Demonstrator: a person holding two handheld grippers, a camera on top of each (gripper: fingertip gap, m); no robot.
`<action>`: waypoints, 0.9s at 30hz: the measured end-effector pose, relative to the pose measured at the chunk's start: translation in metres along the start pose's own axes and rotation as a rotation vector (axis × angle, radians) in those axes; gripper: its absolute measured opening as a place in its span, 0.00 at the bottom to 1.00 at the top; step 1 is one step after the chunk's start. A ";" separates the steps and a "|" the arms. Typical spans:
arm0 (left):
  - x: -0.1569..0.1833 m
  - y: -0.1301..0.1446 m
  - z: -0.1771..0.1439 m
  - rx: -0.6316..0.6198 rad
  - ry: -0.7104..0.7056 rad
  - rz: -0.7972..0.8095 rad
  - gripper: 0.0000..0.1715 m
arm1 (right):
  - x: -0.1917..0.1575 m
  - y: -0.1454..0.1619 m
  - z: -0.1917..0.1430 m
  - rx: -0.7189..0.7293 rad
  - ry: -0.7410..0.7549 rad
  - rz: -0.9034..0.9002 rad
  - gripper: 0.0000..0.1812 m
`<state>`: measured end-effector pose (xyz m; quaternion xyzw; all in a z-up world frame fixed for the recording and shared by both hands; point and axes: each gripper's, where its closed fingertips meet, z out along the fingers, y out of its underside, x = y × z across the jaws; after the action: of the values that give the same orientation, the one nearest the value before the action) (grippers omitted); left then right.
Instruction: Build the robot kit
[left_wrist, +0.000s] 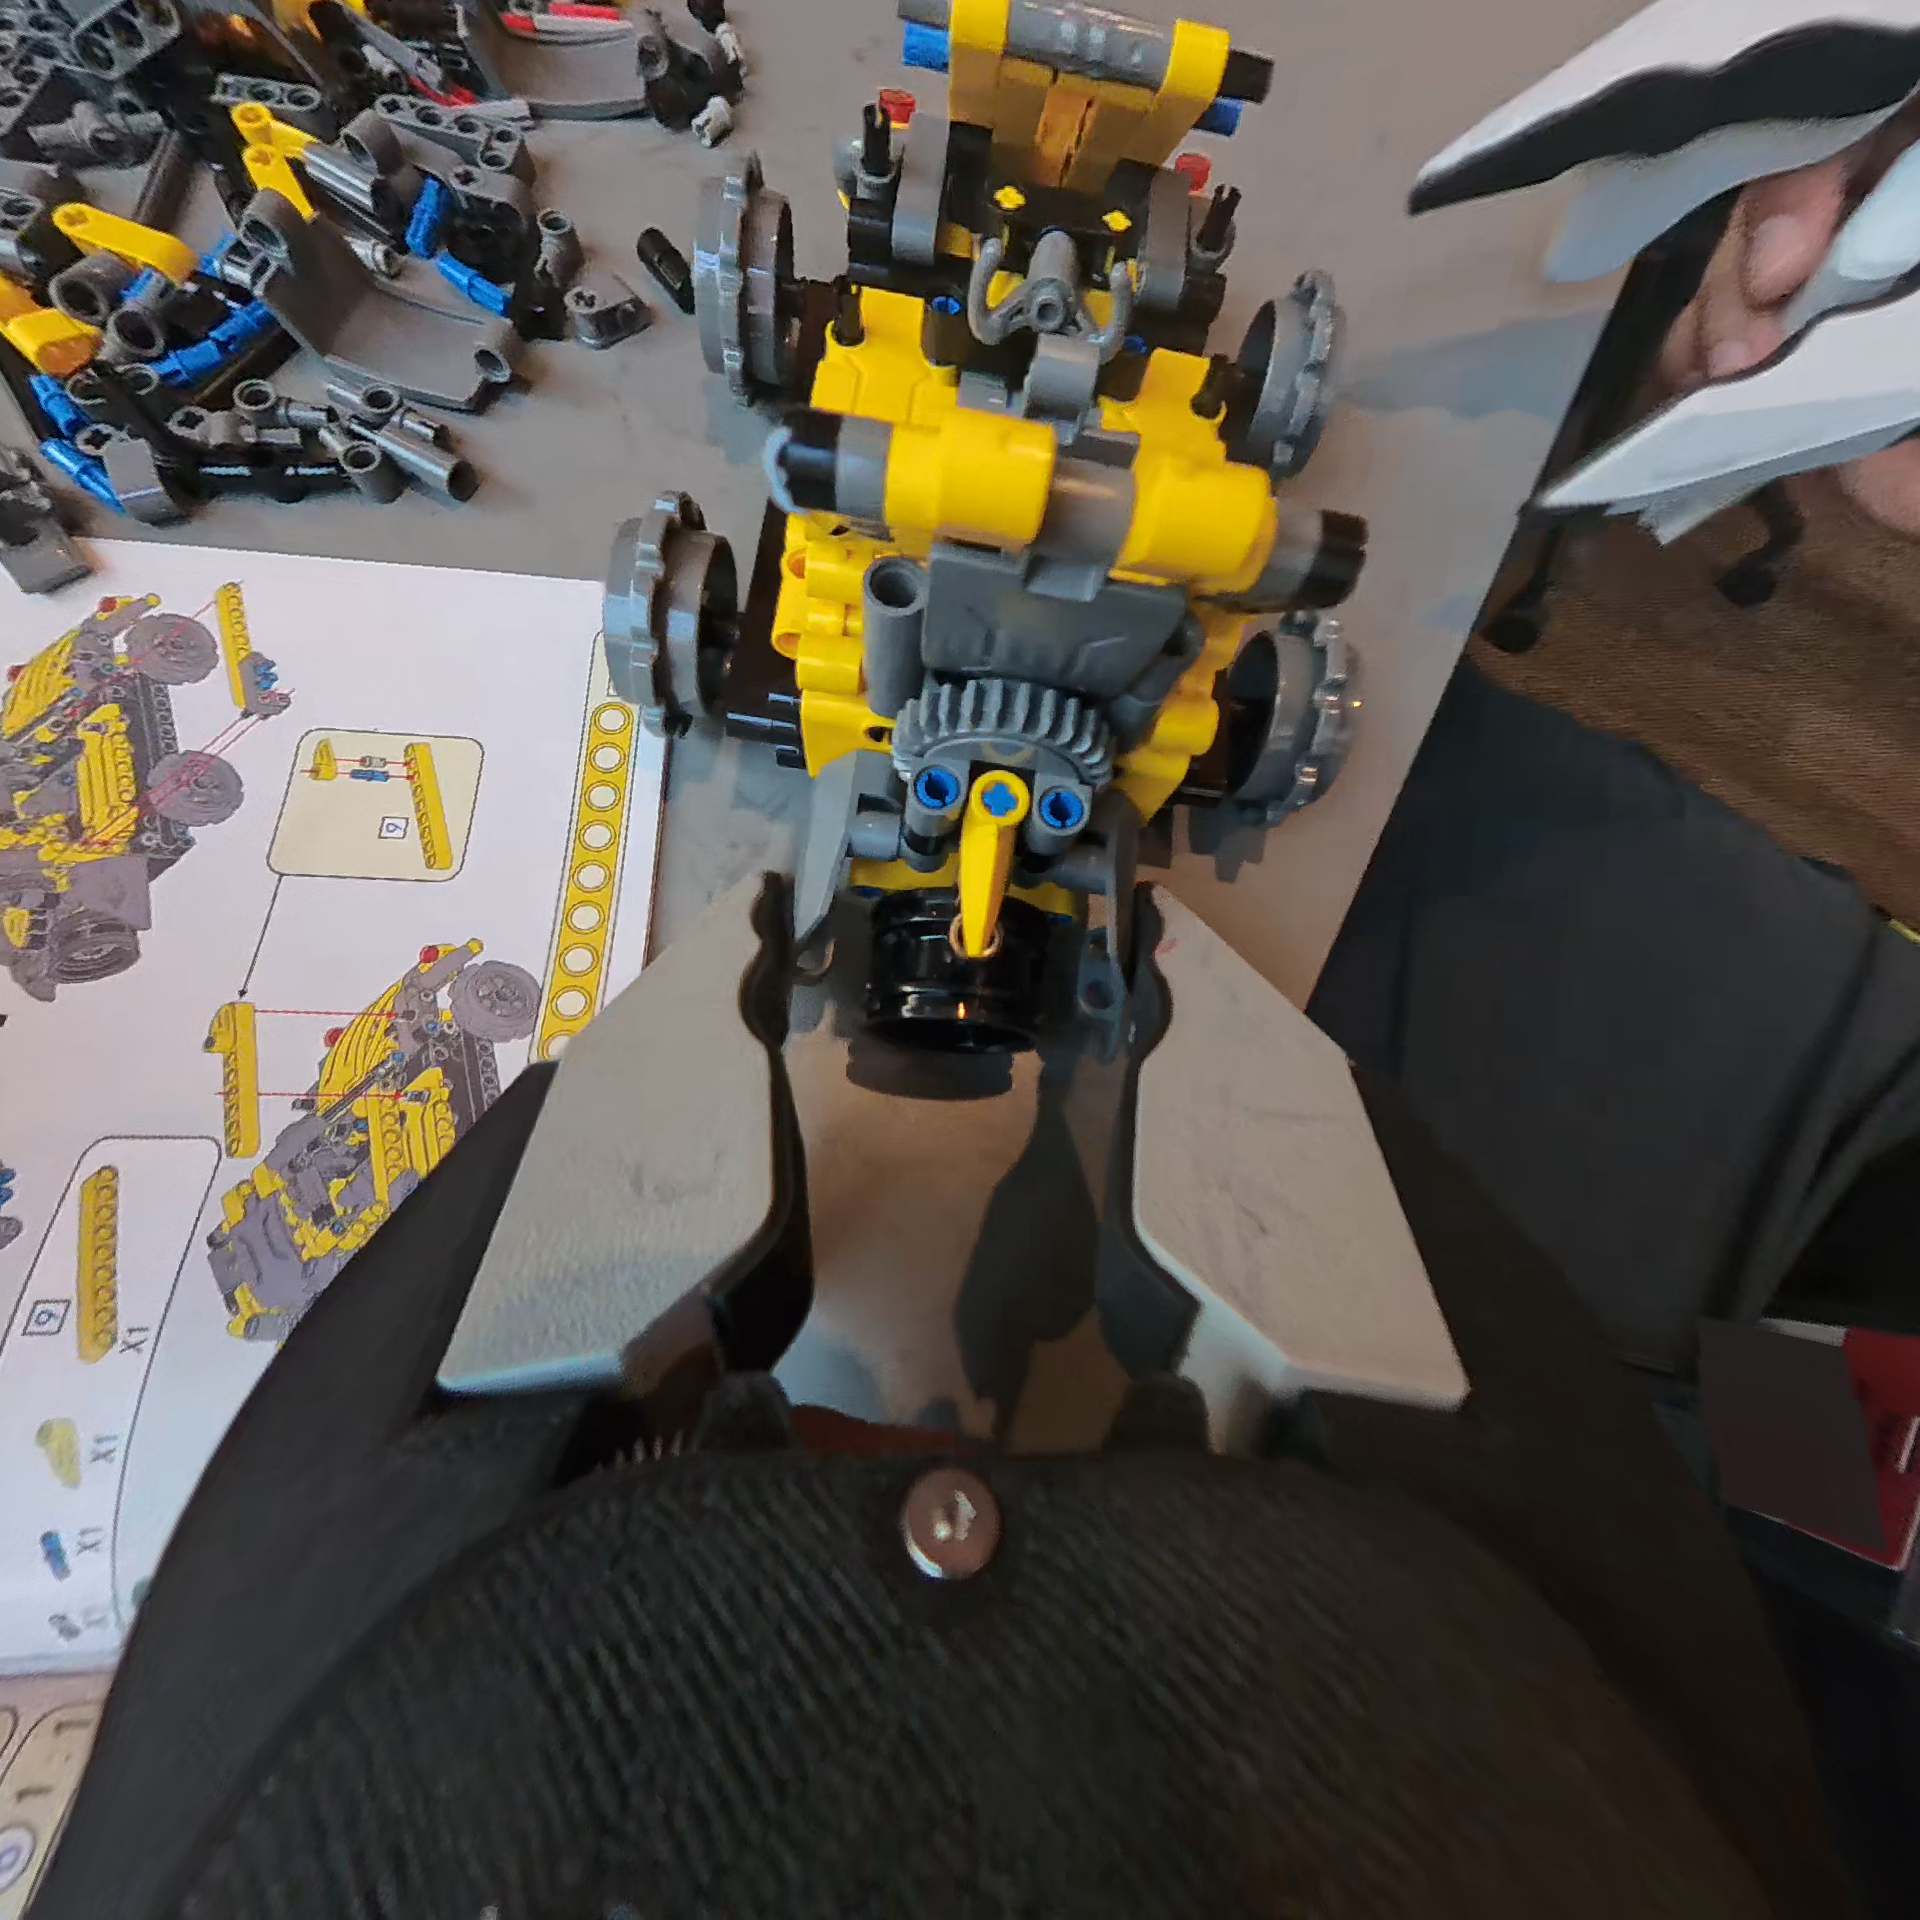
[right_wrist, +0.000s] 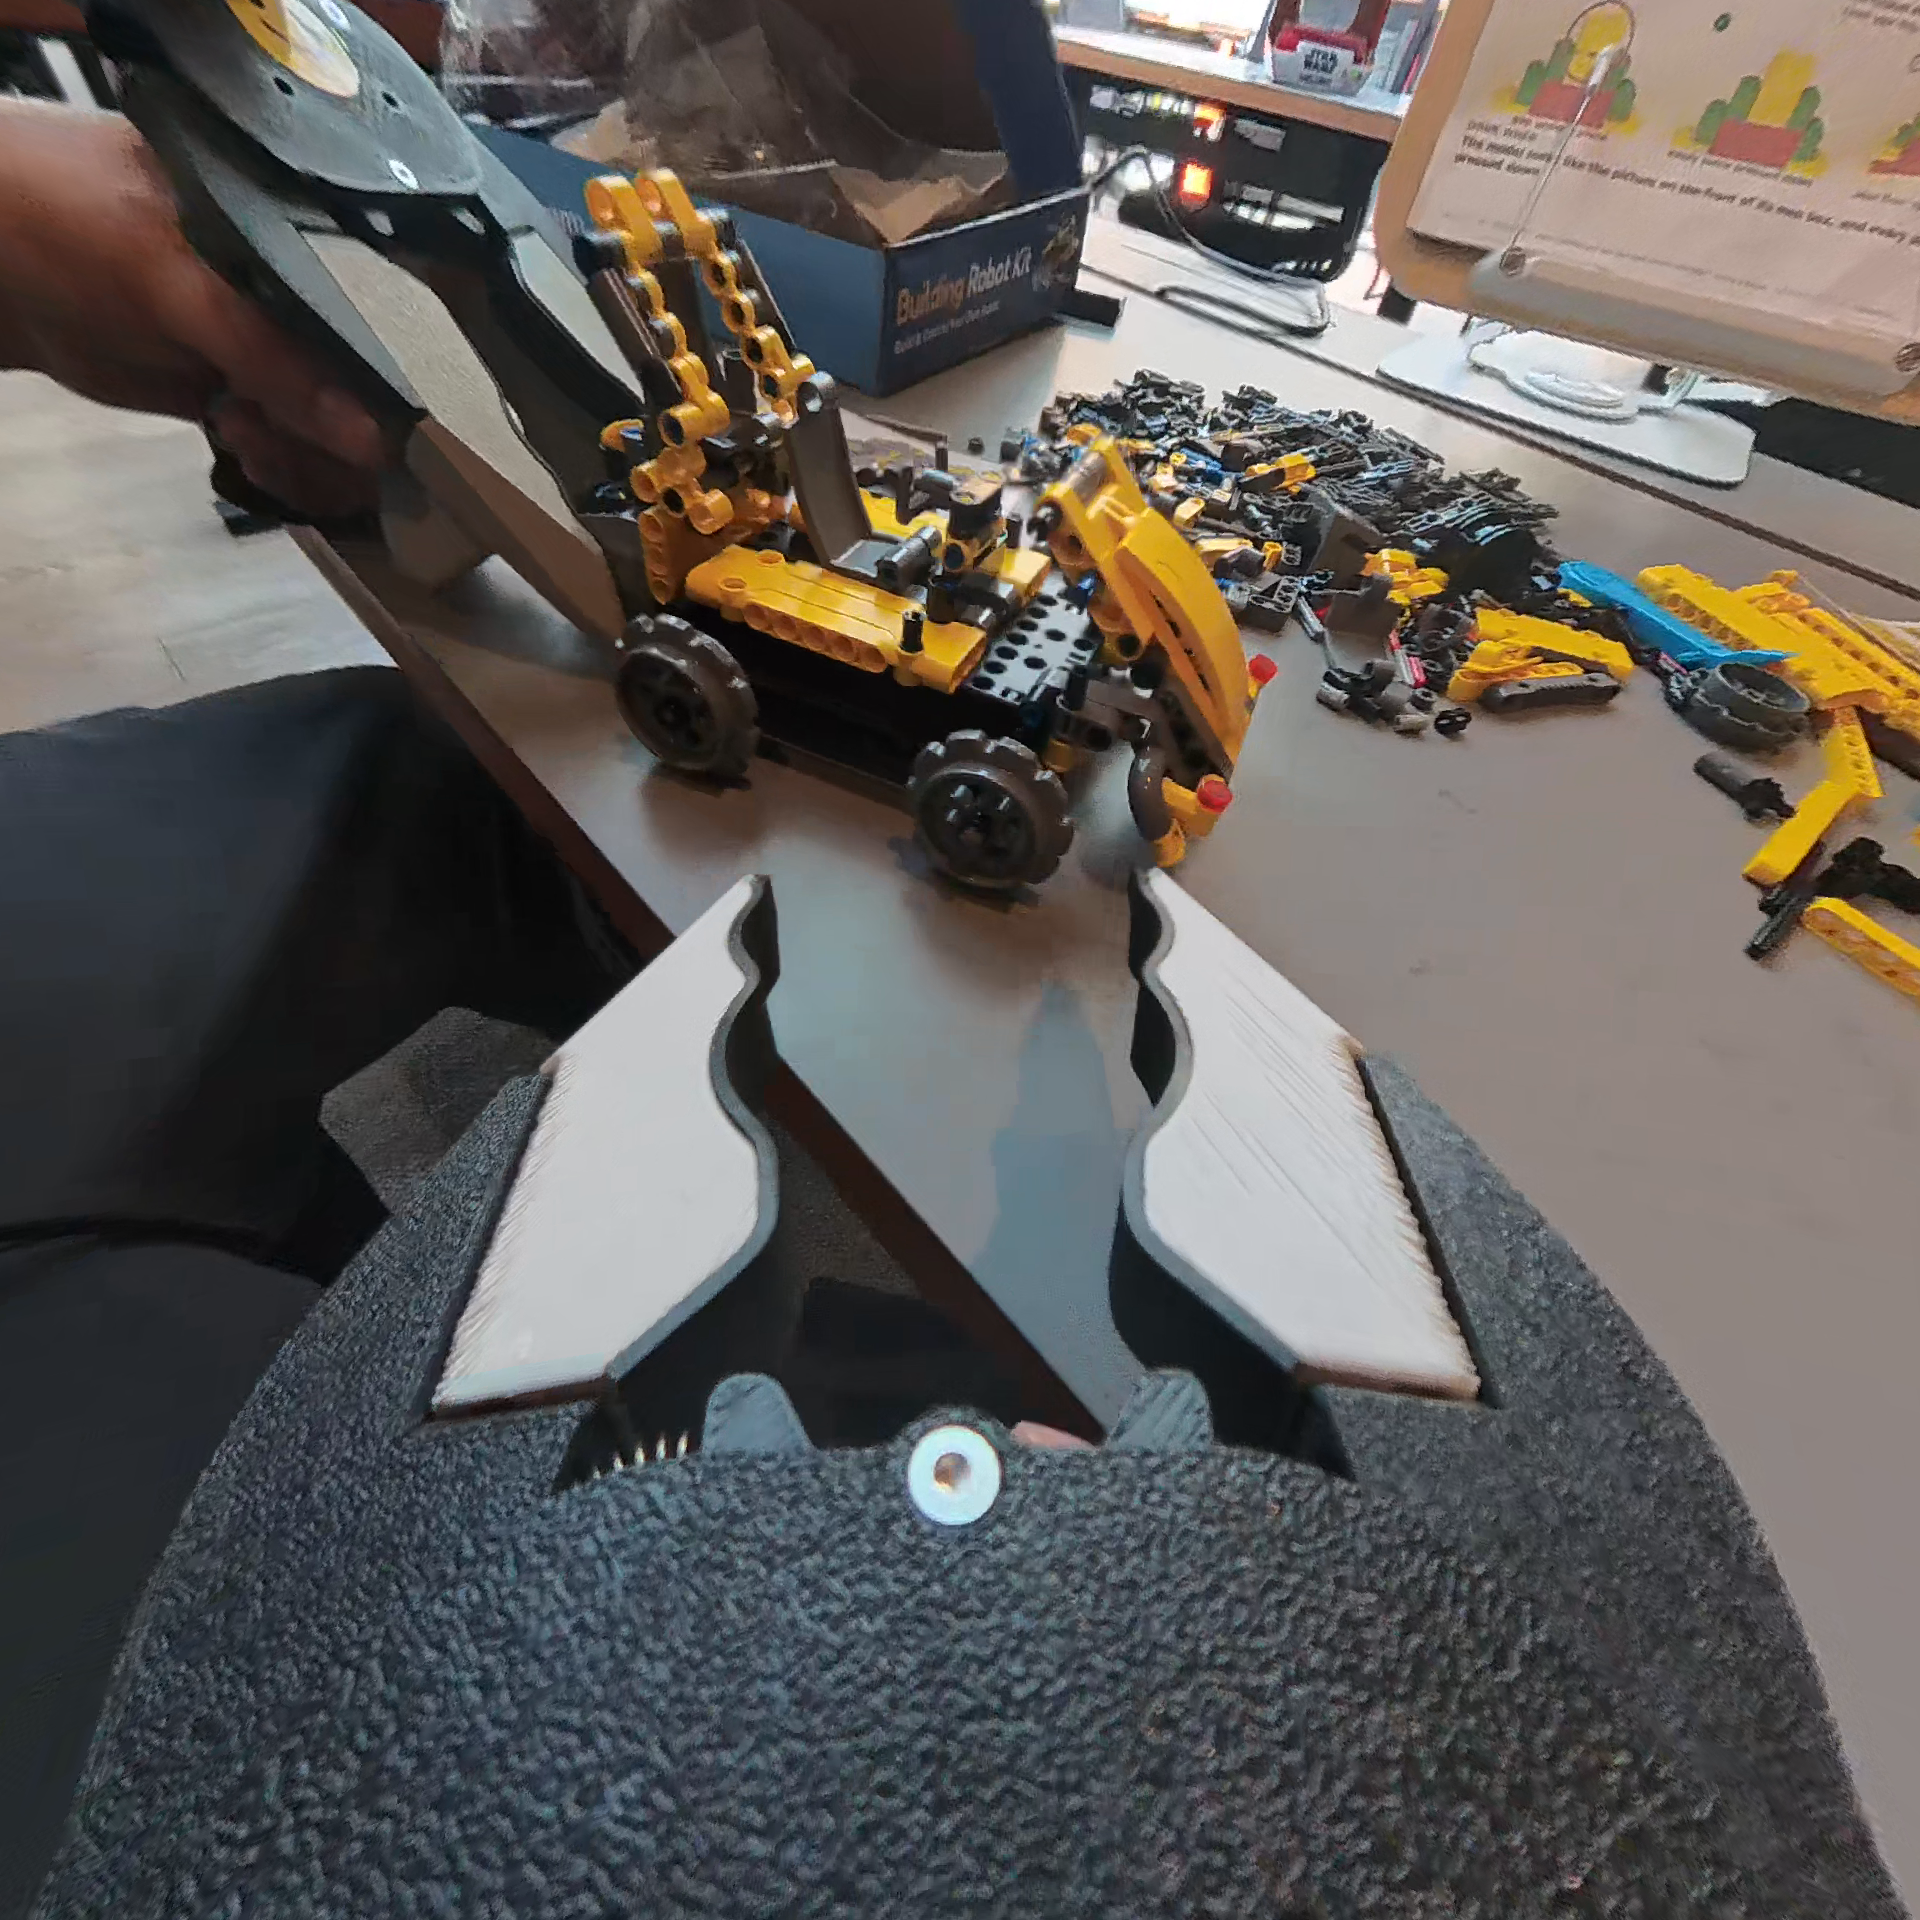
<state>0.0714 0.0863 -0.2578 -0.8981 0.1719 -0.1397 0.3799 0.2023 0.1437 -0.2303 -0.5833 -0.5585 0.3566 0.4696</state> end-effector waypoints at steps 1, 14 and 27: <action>0.000 -0.001 0.000 0.005 0.012 -0.015 0.36 | 0.001 0.003 0.003 -0.022 -0.025 0.003 0.38; 0.003 -0.005 0.001 0.032 0.070 -0.082 0.36 | 0.004 0.011 0.018 -0.060 -0.089 0.003 0.42; 0.006 -0.006 0.002 0.031 0.062 -0.058 0.40 | -0.001 0.023 0.026 -0.270 -0.130 -0.003 0.31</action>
<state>0.0784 0.0889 -0.2545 -0.8920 0.1555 -0.1810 0.3840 0.1848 0.1480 -0.2597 -0.6159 -0.6316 0.3146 0.3503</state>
